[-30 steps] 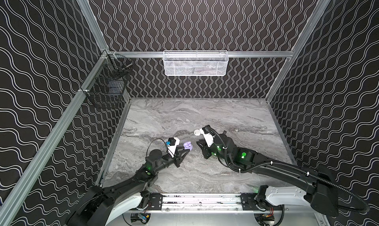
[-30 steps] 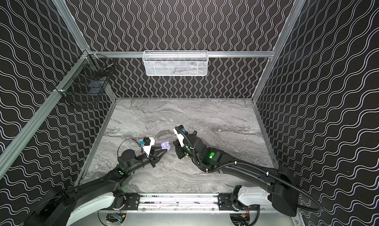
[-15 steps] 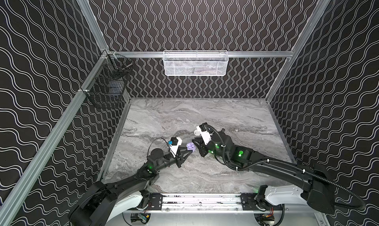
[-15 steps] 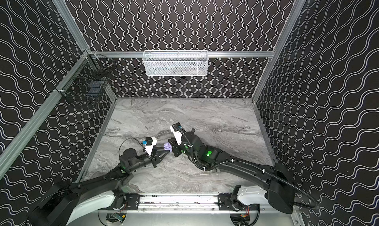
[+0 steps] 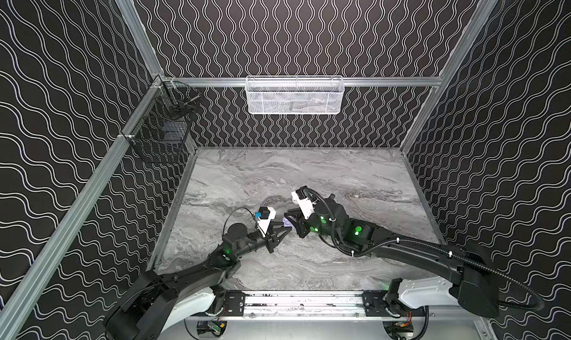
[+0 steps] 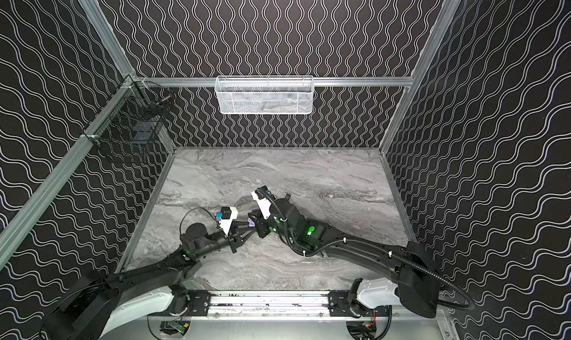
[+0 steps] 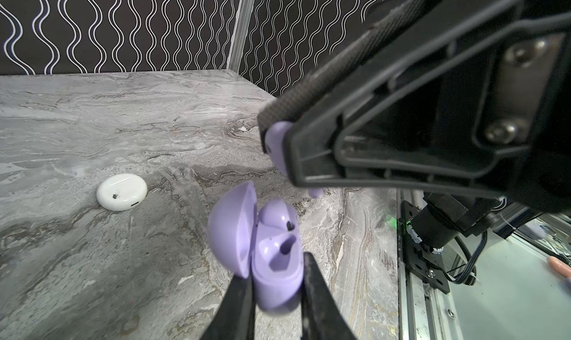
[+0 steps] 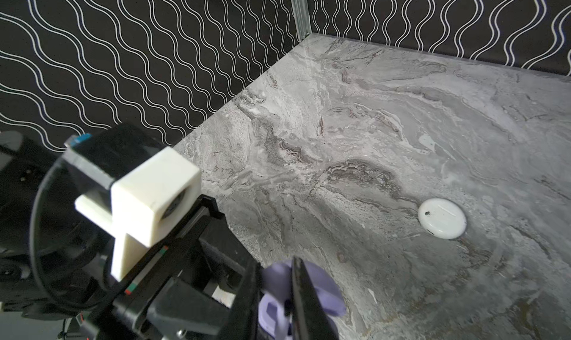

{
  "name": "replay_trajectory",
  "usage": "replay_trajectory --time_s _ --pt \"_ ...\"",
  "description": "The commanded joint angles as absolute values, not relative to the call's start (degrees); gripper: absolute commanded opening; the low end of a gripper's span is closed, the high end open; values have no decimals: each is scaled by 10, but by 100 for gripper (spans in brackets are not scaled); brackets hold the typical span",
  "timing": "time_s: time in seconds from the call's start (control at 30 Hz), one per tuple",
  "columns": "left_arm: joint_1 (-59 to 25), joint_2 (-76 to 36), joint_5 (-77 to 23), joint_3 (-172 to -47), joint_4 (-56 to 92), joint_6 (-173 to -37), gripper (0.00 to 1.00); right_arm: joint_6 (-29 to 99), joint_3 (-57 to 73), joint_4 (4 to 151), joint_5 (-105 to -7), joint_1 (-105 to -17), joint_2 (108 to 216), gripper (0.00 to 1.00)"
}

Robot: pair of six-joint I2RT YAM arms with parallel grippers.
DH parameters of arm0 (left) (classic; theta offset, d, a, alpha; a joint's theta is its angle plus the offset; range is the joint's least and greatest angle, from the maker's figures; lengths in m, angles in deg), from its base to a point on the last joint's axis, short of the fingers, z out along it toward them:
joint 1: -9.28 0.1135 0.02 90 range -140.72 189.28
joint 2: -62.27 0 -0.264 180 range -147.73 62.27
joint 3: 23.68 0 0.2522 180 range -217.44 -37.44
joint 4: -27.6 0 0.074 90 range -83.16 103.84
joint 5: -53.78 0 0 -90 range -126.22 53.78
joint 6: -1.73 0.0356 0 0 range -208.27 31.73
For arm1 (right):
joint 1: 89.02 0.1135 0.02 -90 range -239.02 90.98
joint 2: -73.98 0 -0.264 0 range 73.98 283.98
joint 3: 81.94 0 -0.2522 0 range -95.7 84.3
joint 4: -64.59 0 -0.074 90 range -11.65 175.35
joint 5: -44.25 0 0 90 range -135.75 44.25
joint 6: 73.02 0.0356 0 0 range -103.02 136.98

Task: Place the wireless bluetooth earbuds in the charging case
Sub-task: 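Carry the earbud over the case held by the left gripper, then lower the earbud into the empty case slot with the right gripper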

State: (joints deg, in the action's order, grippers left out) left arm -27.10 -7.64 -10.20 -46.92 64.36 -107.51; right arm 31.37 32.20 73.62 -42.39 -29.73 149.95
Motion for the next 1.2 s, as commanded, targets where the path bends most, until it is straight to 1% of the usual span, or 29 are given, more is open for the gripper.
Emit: replay_trajectory --time_s 0.0,1.17 --pt "-271 -80 -94 -475 670 -1074 0 324 324 716 -435 -296 1502 10" --pt "-271 -73 -90 -472 672 -1077 0 334 341 697 -432 -296 1517 9"
